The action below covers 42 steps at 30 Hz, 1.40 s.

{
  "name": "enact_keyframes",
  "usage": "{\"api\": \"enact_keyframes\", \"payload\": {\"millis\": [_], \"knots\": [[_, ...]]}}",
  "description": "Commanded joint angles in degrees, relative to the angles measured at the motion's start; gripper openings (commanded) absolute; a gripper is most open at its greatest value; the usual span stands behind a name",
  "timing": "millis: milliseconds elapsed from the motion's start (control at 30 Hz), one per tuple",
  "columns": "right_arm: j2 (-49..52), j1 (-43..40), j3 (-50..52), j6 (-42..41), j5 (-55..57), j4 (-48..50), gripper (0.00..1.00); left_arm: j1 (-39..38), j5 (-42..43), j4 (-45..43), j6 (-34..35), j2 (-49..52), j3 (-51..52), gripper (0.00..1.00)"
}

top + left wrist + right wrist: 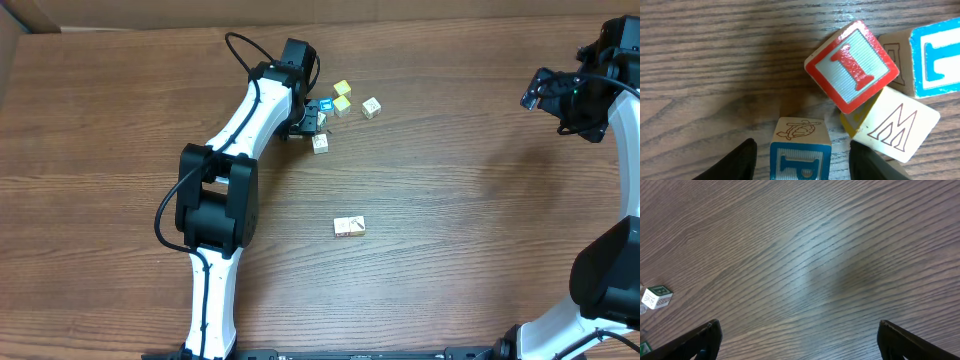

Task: Flip 3 blocks
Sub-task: 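Lower the left gripper and grasp a blue P block in the cluster, then carry the P block forward toward the front blocks with the left gripper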

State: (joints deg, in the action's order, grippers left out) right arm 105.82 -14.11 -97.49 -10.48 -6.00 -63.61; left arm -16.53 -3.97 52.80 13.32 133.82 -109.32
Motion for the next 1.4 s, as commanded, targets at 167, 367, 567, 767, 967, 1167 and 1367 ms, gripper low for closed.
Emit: {"api": "enact_keyframes", "payload": {"millis": [167, 367, 567, 767, 967, 1167, 1367], "knots": [[0.1, 0.0, -0.4, 0.0, -0.1, 0.3, 1.0, 0.0, -2.0, 0.0, 1.0, 0.3, 1.3, 0.43], [0.1, 0.0, -0.4, 0.0, -0.1, 0.3, 1.0, 0.1, -2.1, -1.8, 0.8, 0.3, 1.3, 0.37], [0.1, 0.0, -0.4, 0.0, -0.1, 0.3, 1.0, 0.4, -1.3, -3.6, 0.6, 0.3, 1.1, 0.36], [0.1, 0.0, -0.4, 0.0, -0.1, 0.3, 1.0, 1.2, 0.6, -1.7, 0.3, 0.3, 0.6, 0.31], [0.1, 0.0, -0.4, 0.0, -0.1, 0.3, 1.0, 2.7, 3.7, 0.9, 0.5, -1.4, -1.3, 0.22], [0.1, 0.0, -0.4, 0.1, -0.1, 0.3, 1.0, 3.5, 5.5, 3.7, 0.7, -7.1, -1.3, 0.24], [0.1, 0.0, -0.4, 0.0, -0.1, 0.3, 1.0, 3.1, 5.1, 11.6, 2.7, -16.6, -1.3, 0.25]]}}
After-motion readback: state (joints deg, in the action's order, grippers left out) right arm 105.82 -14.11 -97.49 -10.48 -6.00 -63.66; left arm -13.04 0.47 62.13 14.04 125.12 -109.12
